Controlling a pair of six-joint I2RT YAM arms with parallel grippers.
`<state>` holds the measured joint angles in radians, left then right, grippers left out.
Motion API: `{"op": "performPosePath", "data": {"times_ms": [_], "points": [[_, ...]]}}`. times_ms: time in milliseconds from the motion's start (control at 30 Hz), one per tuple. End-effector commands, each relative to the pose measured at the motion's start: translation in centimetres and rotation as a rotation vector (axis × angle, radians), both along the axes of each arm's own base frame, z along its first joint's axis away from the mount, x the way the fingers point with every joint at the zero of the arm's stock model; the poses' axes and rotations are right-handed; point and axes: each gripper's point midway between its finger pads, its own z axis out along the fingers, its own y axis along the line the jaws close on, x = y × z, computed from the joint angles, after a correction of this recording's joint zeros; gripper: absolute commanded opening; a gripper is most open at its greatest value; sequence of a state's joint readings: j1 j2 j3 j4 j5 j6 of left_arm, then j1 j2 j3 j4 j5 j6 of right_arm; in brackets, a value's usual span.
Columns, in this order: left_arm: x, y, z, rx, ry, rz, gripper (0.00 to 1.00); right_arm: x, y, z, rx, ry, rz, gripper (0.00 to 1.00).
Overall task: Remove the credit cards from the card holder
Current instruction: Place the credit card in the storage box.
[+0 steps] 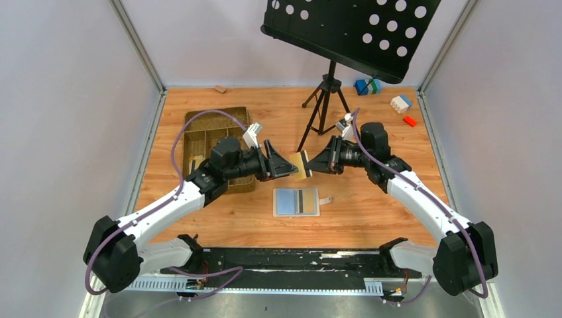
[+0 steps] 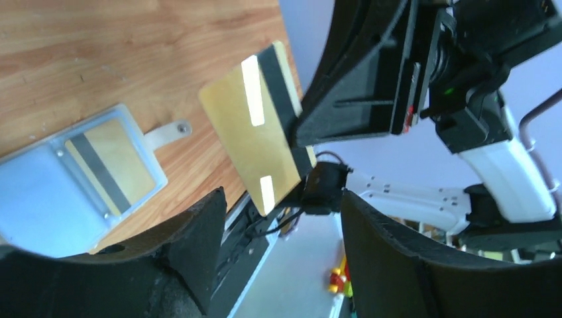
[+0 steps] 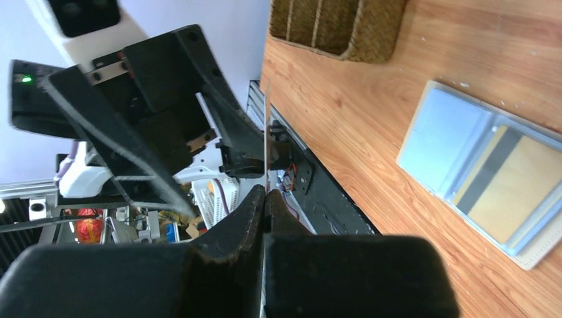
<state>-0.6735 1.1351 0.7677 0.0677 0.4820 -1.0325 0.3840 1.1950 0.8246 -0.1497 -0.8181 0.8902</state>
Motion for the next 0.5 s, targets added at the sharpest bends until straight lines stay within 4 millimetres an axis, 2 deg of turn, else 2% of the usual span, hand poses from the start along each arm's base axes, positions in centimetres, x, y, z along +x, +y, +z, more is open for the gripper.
{"op": "performPosePath", "data": {"times_ms": [0, 167, 300, 467], "points": [[1.3, 0.2, 3.9, -0.179, -0.023, 0.049, 0.68, 0.3, 0.6, 5.8, 0.111, -0.137, 0.016, 0.0], [1.6, 0.1, 3.9, -0.174, -0.014, 0.045, 0.65, 0.4, 0.9, 6.6, 0.141, -0.141, 0.023, 0.0], [1.9, -0.1, 4.7, -0.207, -0.025, 0.037, 0.6, 0.1, 1.3, 6.8, 0.167, -0.143, 0.047, 0.0], [2.4, 0.0, 5.4, -0.239, -0.031, 0.047, 0.46, 0.0, 1.5, 6.6, 0.161, -0.145, 0.054, 0.0]]}}
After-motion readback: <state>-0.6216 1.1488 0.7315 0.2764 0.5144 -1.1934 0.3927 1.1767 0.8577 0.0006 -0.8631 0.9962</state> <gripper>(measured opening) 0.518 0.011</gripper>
